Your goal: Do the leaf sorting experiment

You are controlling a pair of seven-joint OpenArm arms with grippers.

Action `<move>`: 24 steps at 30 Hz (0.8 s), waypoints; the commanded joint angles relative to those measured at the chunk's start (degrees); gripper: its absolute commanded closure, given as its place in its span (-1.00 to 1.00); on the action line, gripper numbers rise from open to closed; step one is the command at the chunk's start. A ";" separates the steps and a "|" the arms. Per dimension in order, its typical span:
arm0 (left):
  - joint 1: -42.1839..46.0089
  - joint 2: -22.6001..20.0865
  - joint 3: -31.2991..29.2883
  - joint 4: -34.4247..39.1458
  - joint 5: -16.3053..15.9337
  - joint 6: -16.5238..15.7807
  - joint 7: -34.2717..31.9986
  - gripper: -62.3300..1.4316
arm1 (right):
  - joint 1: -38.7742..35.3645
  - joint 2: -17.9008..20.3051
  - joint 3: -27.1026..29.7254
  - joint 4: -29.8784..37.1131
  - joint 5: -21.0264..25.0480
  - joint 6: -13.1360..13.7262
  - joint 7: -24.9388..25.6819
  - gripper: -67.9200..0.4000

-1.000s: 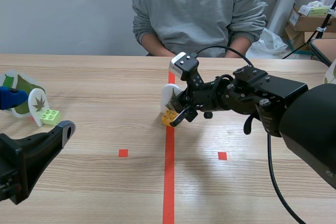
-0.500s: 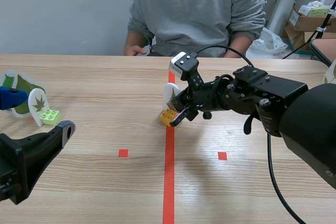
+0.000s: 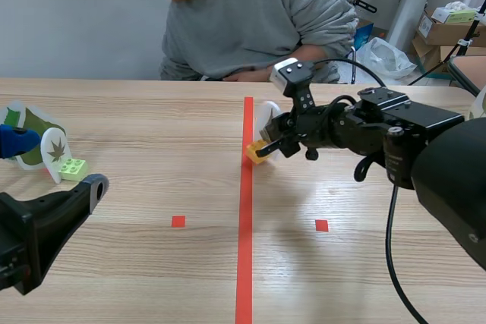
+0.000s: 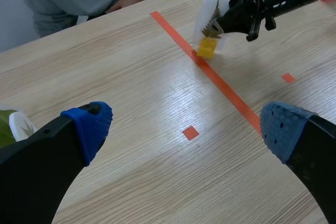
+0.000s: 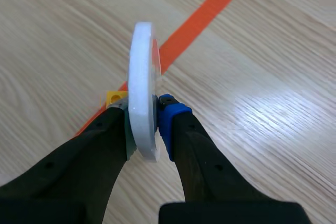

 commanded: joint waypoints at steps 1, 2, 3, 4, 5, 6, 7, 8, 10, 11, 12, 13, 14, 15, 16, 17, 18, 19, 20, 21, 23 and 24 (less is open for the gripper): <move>0.48 0.15 -0.28 0.63 -0.37 0.09 -1.42 -0.93 | 1.36 1.75 1.64 1.42 1.05 -0.70 0.44 0.87; 0.48 0.15 -0.28 0.63 -0.37 0.09 -1.42 -0.93 | 1.11 2.47 2.80 1.46 1.05 -0.90 0.44 0.87; 0.48 0.15 -0.26 0.63 -0.37 0.09 -1.44 -0.93 | 0.92 3.23 4.00 1.49 1.05 -0.90 0.31 0.87; 0.48 0.15 -0.26 0.63 -0.37 0.09 -1.49 -0.93 | 0.74 3.98 5.20 1.51 1.09 -1.09 0.26 0.87; 0.48 0.13 -0.26 0.63 -0.37 0.09 -1.51 -0.93 | 0.44 4.87 6.49 1.51 1.31 -1.49 0.07 0.87; 0.48 0.13 -0.26 0.63 -0.37 0.09 -1.64 -0.93 | 0.11 5.70 7.69 1.51 1.49 -2.14 -0.13 0.87; 0.46 0.13 -0.26 0.63 -0.37 0.09 -1.64 -0.93 | -0.20 6.64 9.03 1.51 1.75 -2.54 -0.22 0.87; 0.46 0.13 -0.26 0.63 -0.37 0.09 -1.64 -0.93 | -0.55 7.54 10.29 1.51 2.40 -2.60 -0.42 0.87; 0.46 0.13 -0.26 0.63 -0.39 0.07 -1.68 -0.93 | -1.31 9.42 12.96 1.51 3.76 -2.62 -0.85 0.87; 0.46 0.13 -0.26 0.63 -0.39 0.07 -1.68 -0.93 | -1.70 10.32 14.34 1.51 4.42 -3.13 -1.27 0.87; 0.46 0.13 -0.26 0.63 -0.39 0.07 -1.77 -0.93 | -2.08 11.10 15.58 1.51 5.09 -3.67 -1.55 0.87; 0.46 0.13 -0.26 0.63 -0.39 0.07 -1.84 -0.93 | -2.38 11.89 16.92 1.51 5.60 -3.91 -1.90 0.87; 0.46 0.13 -0.26 0.63 -0.42 0.07 -1.84 -0.93 | -2.67 12.50 18.08 1.51 6.01 -4.13 -2.25 0.87; 0.46 0.13 -0.26 0.63 -0.42 0.07 -1.86 -0.93 | -3.02 13.14 19.34 1.53 6.75 -4.68 -2.56 0.87; 0.46 0.13 -0.26 0.63 -0.61 0.07 -1.86 -0.93 | -3.30 13.68 20.55 1.53 7.41 -5.22 -3.15 0.87; 0.46 0.15 -0.26 0.63 -0.61 0.07 -1.88 -0.93 | -3.56 14.12 21.77 1.53 8.02 -5.42 -3.65 0.87; 0.46 0.13 -0.26 0.63 -0.61 0.07 -1.88 -0.93 | -3.96 14.60 22.88 1.53 8.50 -5.62 -3.89 0.87; 0.46 0.13 -0.26 0.63 -0.61 0.07 -1.90 -0.93 | -4.20 14.93 23.93 1.53 9.01 -5.95 -4.22 0.87; 0.46 0.13 -0.26 0.63 -0.61 0.07 -1.95 -0.93 | -4.39 15.10 24.83 1.53 9.09 -6.82 -4.66 0.87; 0.46 0.13 -0.26 0.63 -0.61 0.07 -2.10 -0.93 | -4.81 15.32 25.66 1.53 9.27 -7.87 -4.92 0.87; 0.46 0.15 -0.26 0.63 -0.61 0.07 -2.29 -0.93 | -5.44 15.65 26.82 1.53 9.90 -8.39 -4.92 0.87; 0.46 0.13 -0.26 0.63 -0.61 0.07 -2.32 -0.93 | -5.75 15.69 27.17 1.53 9.90 -8.39 -4.96 0.87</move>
